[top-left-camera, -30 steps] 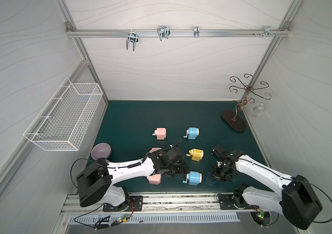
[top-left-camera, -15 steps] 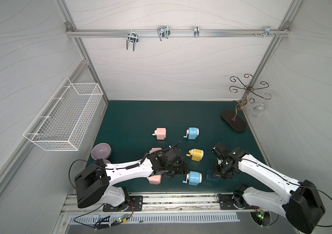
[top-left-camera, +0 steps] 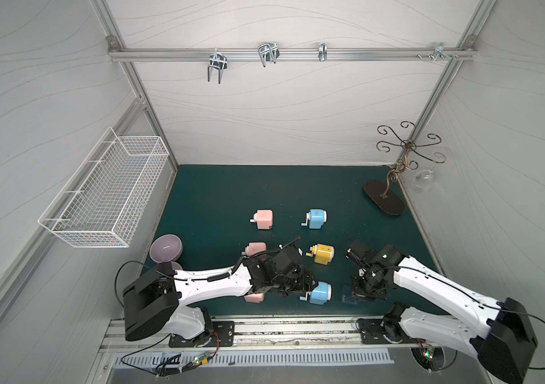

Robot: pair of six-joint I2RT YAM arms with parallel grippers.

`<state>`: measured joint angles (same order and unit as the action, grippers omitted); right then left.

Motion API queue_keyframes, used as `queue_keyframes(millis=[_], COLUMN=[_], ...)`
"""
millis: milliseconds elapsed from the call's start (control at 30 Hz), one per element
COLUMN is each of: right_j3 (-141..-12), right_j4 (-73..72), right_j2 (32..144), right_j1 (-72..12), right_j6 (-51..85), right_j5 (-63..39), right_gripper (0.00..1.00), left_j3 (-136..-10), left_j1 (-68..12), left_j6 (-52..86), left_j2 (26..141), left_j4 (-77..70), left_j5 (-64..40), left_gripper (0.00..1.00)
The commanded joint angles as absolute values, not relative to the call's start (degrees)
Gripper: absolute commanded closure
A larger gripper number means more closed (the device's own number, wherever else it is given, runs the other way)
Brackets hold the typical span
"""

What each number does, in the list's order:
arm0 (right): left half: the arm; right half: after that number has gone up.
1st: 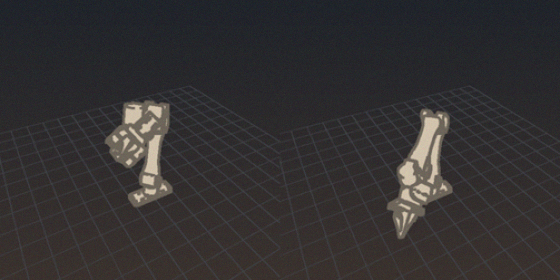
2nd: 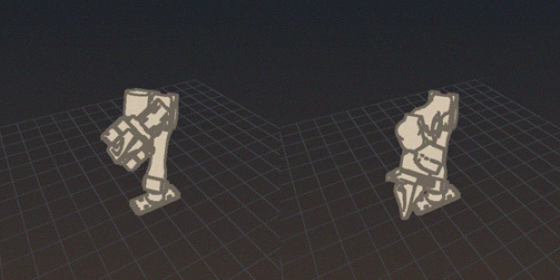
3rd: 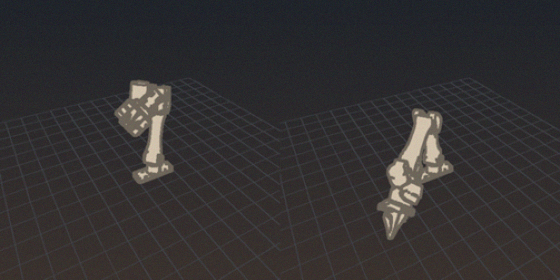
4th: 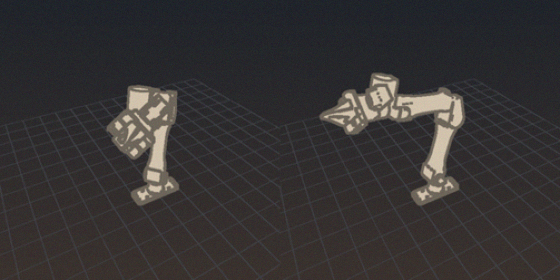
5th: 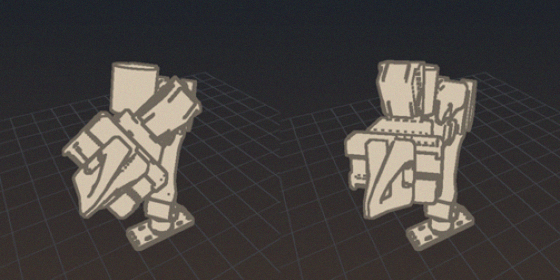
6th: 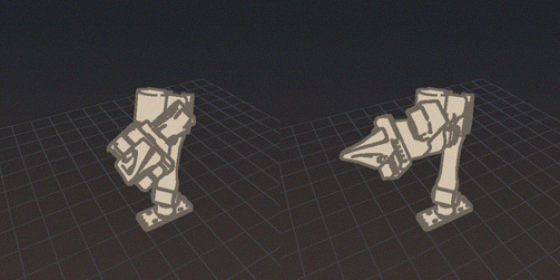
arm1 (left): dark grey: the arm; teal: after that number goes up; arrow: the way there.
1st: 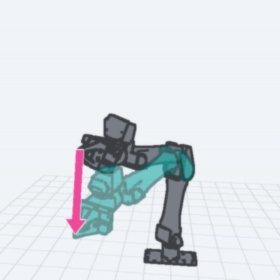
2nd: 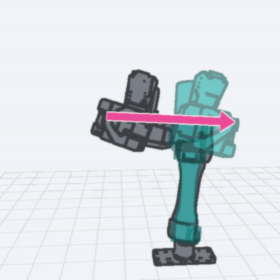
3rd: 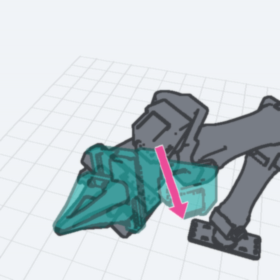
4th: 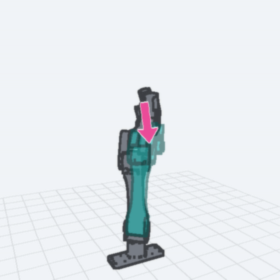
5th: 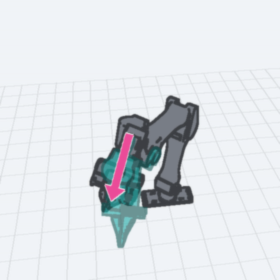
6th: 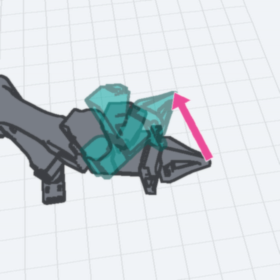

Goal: Put the tray back into the pencil sharpener
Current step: Pick up the container from the center of the board, then close the container of the pencil sharpener.

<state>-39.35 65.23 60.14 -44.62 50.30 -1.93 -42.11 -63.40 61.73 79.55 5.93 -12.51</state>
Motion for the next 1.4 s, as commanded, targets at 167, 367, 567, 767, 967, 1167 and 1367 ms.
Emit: queue_keyframes(millis=[167, 367, 567, 767, 967, 1167, 1367], right_j3=[-39.43, -38.89, -41.43, -43.45, -44.51, -45.00, -45.18], right_j4=[66.84, 65.36, 65.13, 63.90, 63.12, 62.24, 60.73], right_j2=[61.86, 63.94, 70.56, 73.53, 75.68, 77.48, 79.14], right_j1=[-46.24, -46.75, -49.34, -51.55, -52.57, -53.34, -54.42], right_j6=[53.08, 52.99, 52.28, 53.76, 54.84, 55.71, 56.75], right_j5=[-1.77, -2.88, -2.24, -2.13, -1.75, -1.67, -1.07], right_gripper=[1.00, 1.00, 1.00, 1.00, 1.00, 1.00, 1.00], left_j3=[-42.96, -43.24, -43.51, -43.08, -42.71, -42.89, -42.53], left_j1=[-64.42, -65.02, -65.21, -65.21, -65.22, -65.21, -65.25], left_j6=[62.67, 62.87, 62.93, 62.84, 62.84, 62.90, 62.97], left_j2=[82.76, 83.91, 84.64, 83.98, 83.83, 83.84, 83.50], left_j4=[1.75, 0.71, 1.10, 1.84, 1.96, 2.07, 2.11], left_j5=[-12.68, -13.22, -13.43, -13.03, -13.06, -13.23, -13.10], left_gripper=[0.26, 0.31, 0.36, 0.36, 0.36, 0.36, 0.36])
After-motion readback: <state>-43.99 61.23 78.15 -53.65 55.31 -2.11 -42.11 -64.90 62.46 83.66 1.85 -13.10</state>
